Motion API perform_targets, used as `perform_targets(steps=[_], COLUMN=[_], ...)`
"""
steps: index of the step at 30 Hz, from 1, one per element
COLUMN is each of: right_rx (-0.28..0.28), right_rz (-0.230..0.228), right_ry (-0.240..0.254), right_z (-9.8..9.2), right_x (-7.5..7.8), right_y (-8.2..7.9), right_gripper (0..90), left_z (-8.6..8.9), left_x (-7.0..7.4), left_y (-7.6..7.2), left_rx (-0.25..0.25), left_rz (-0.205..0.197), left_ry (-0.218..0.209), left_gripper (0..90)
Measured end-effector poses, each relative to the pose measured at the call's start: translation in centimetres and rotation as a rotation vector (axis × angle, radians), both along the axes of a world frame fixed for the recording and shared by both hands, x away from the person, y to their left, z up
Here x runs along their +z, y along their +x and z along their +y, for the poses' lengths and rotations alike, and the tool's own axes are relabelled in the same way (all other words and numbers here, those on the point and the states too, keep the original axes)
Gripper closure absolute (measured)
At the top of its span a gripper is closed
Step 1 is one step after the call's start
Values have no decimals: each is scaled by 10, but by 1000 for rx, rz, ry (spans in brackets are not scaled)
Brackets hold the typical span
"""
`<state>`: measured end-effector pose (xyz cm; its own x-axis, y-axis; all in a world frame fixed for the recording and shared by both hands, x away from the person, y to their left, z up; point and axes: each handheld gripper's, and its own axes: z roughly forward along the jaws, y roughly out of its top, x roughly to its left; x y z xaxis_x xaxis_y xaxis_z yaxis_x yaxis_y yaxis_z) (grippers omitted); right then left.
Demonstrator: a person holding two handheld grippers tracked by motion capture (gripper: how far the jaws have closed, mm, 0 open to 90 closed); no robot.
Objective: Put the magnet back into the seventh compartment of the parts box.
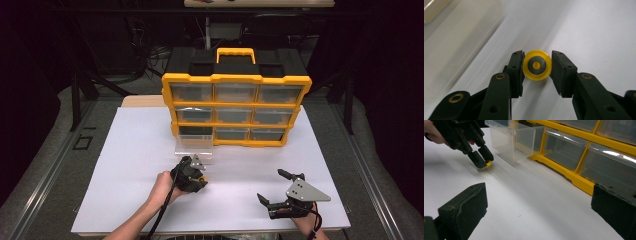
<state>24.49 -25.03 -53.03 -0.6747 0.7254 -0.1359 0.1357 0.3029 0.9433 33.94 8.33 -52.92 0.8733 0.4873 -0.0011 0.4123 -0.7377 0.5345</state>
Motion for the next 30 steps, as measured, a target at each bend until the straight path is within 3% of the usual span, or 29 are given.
perform_targets(steps=[8, 30], right_rx=[0, -4], right_rz=[0, 2], right_ry=[0, -2], right_z=[0, 0], right_x=[0, 0], right_y=[-1, -1], right_gripper=[2, 2], left_z=[9, 38], left_x=[4, 10], left_y=[-4, -3], left_rx=[3, 72], left_rz=[-1, -16], left_ry=[-10, -26], left_gripper=[632, 632])
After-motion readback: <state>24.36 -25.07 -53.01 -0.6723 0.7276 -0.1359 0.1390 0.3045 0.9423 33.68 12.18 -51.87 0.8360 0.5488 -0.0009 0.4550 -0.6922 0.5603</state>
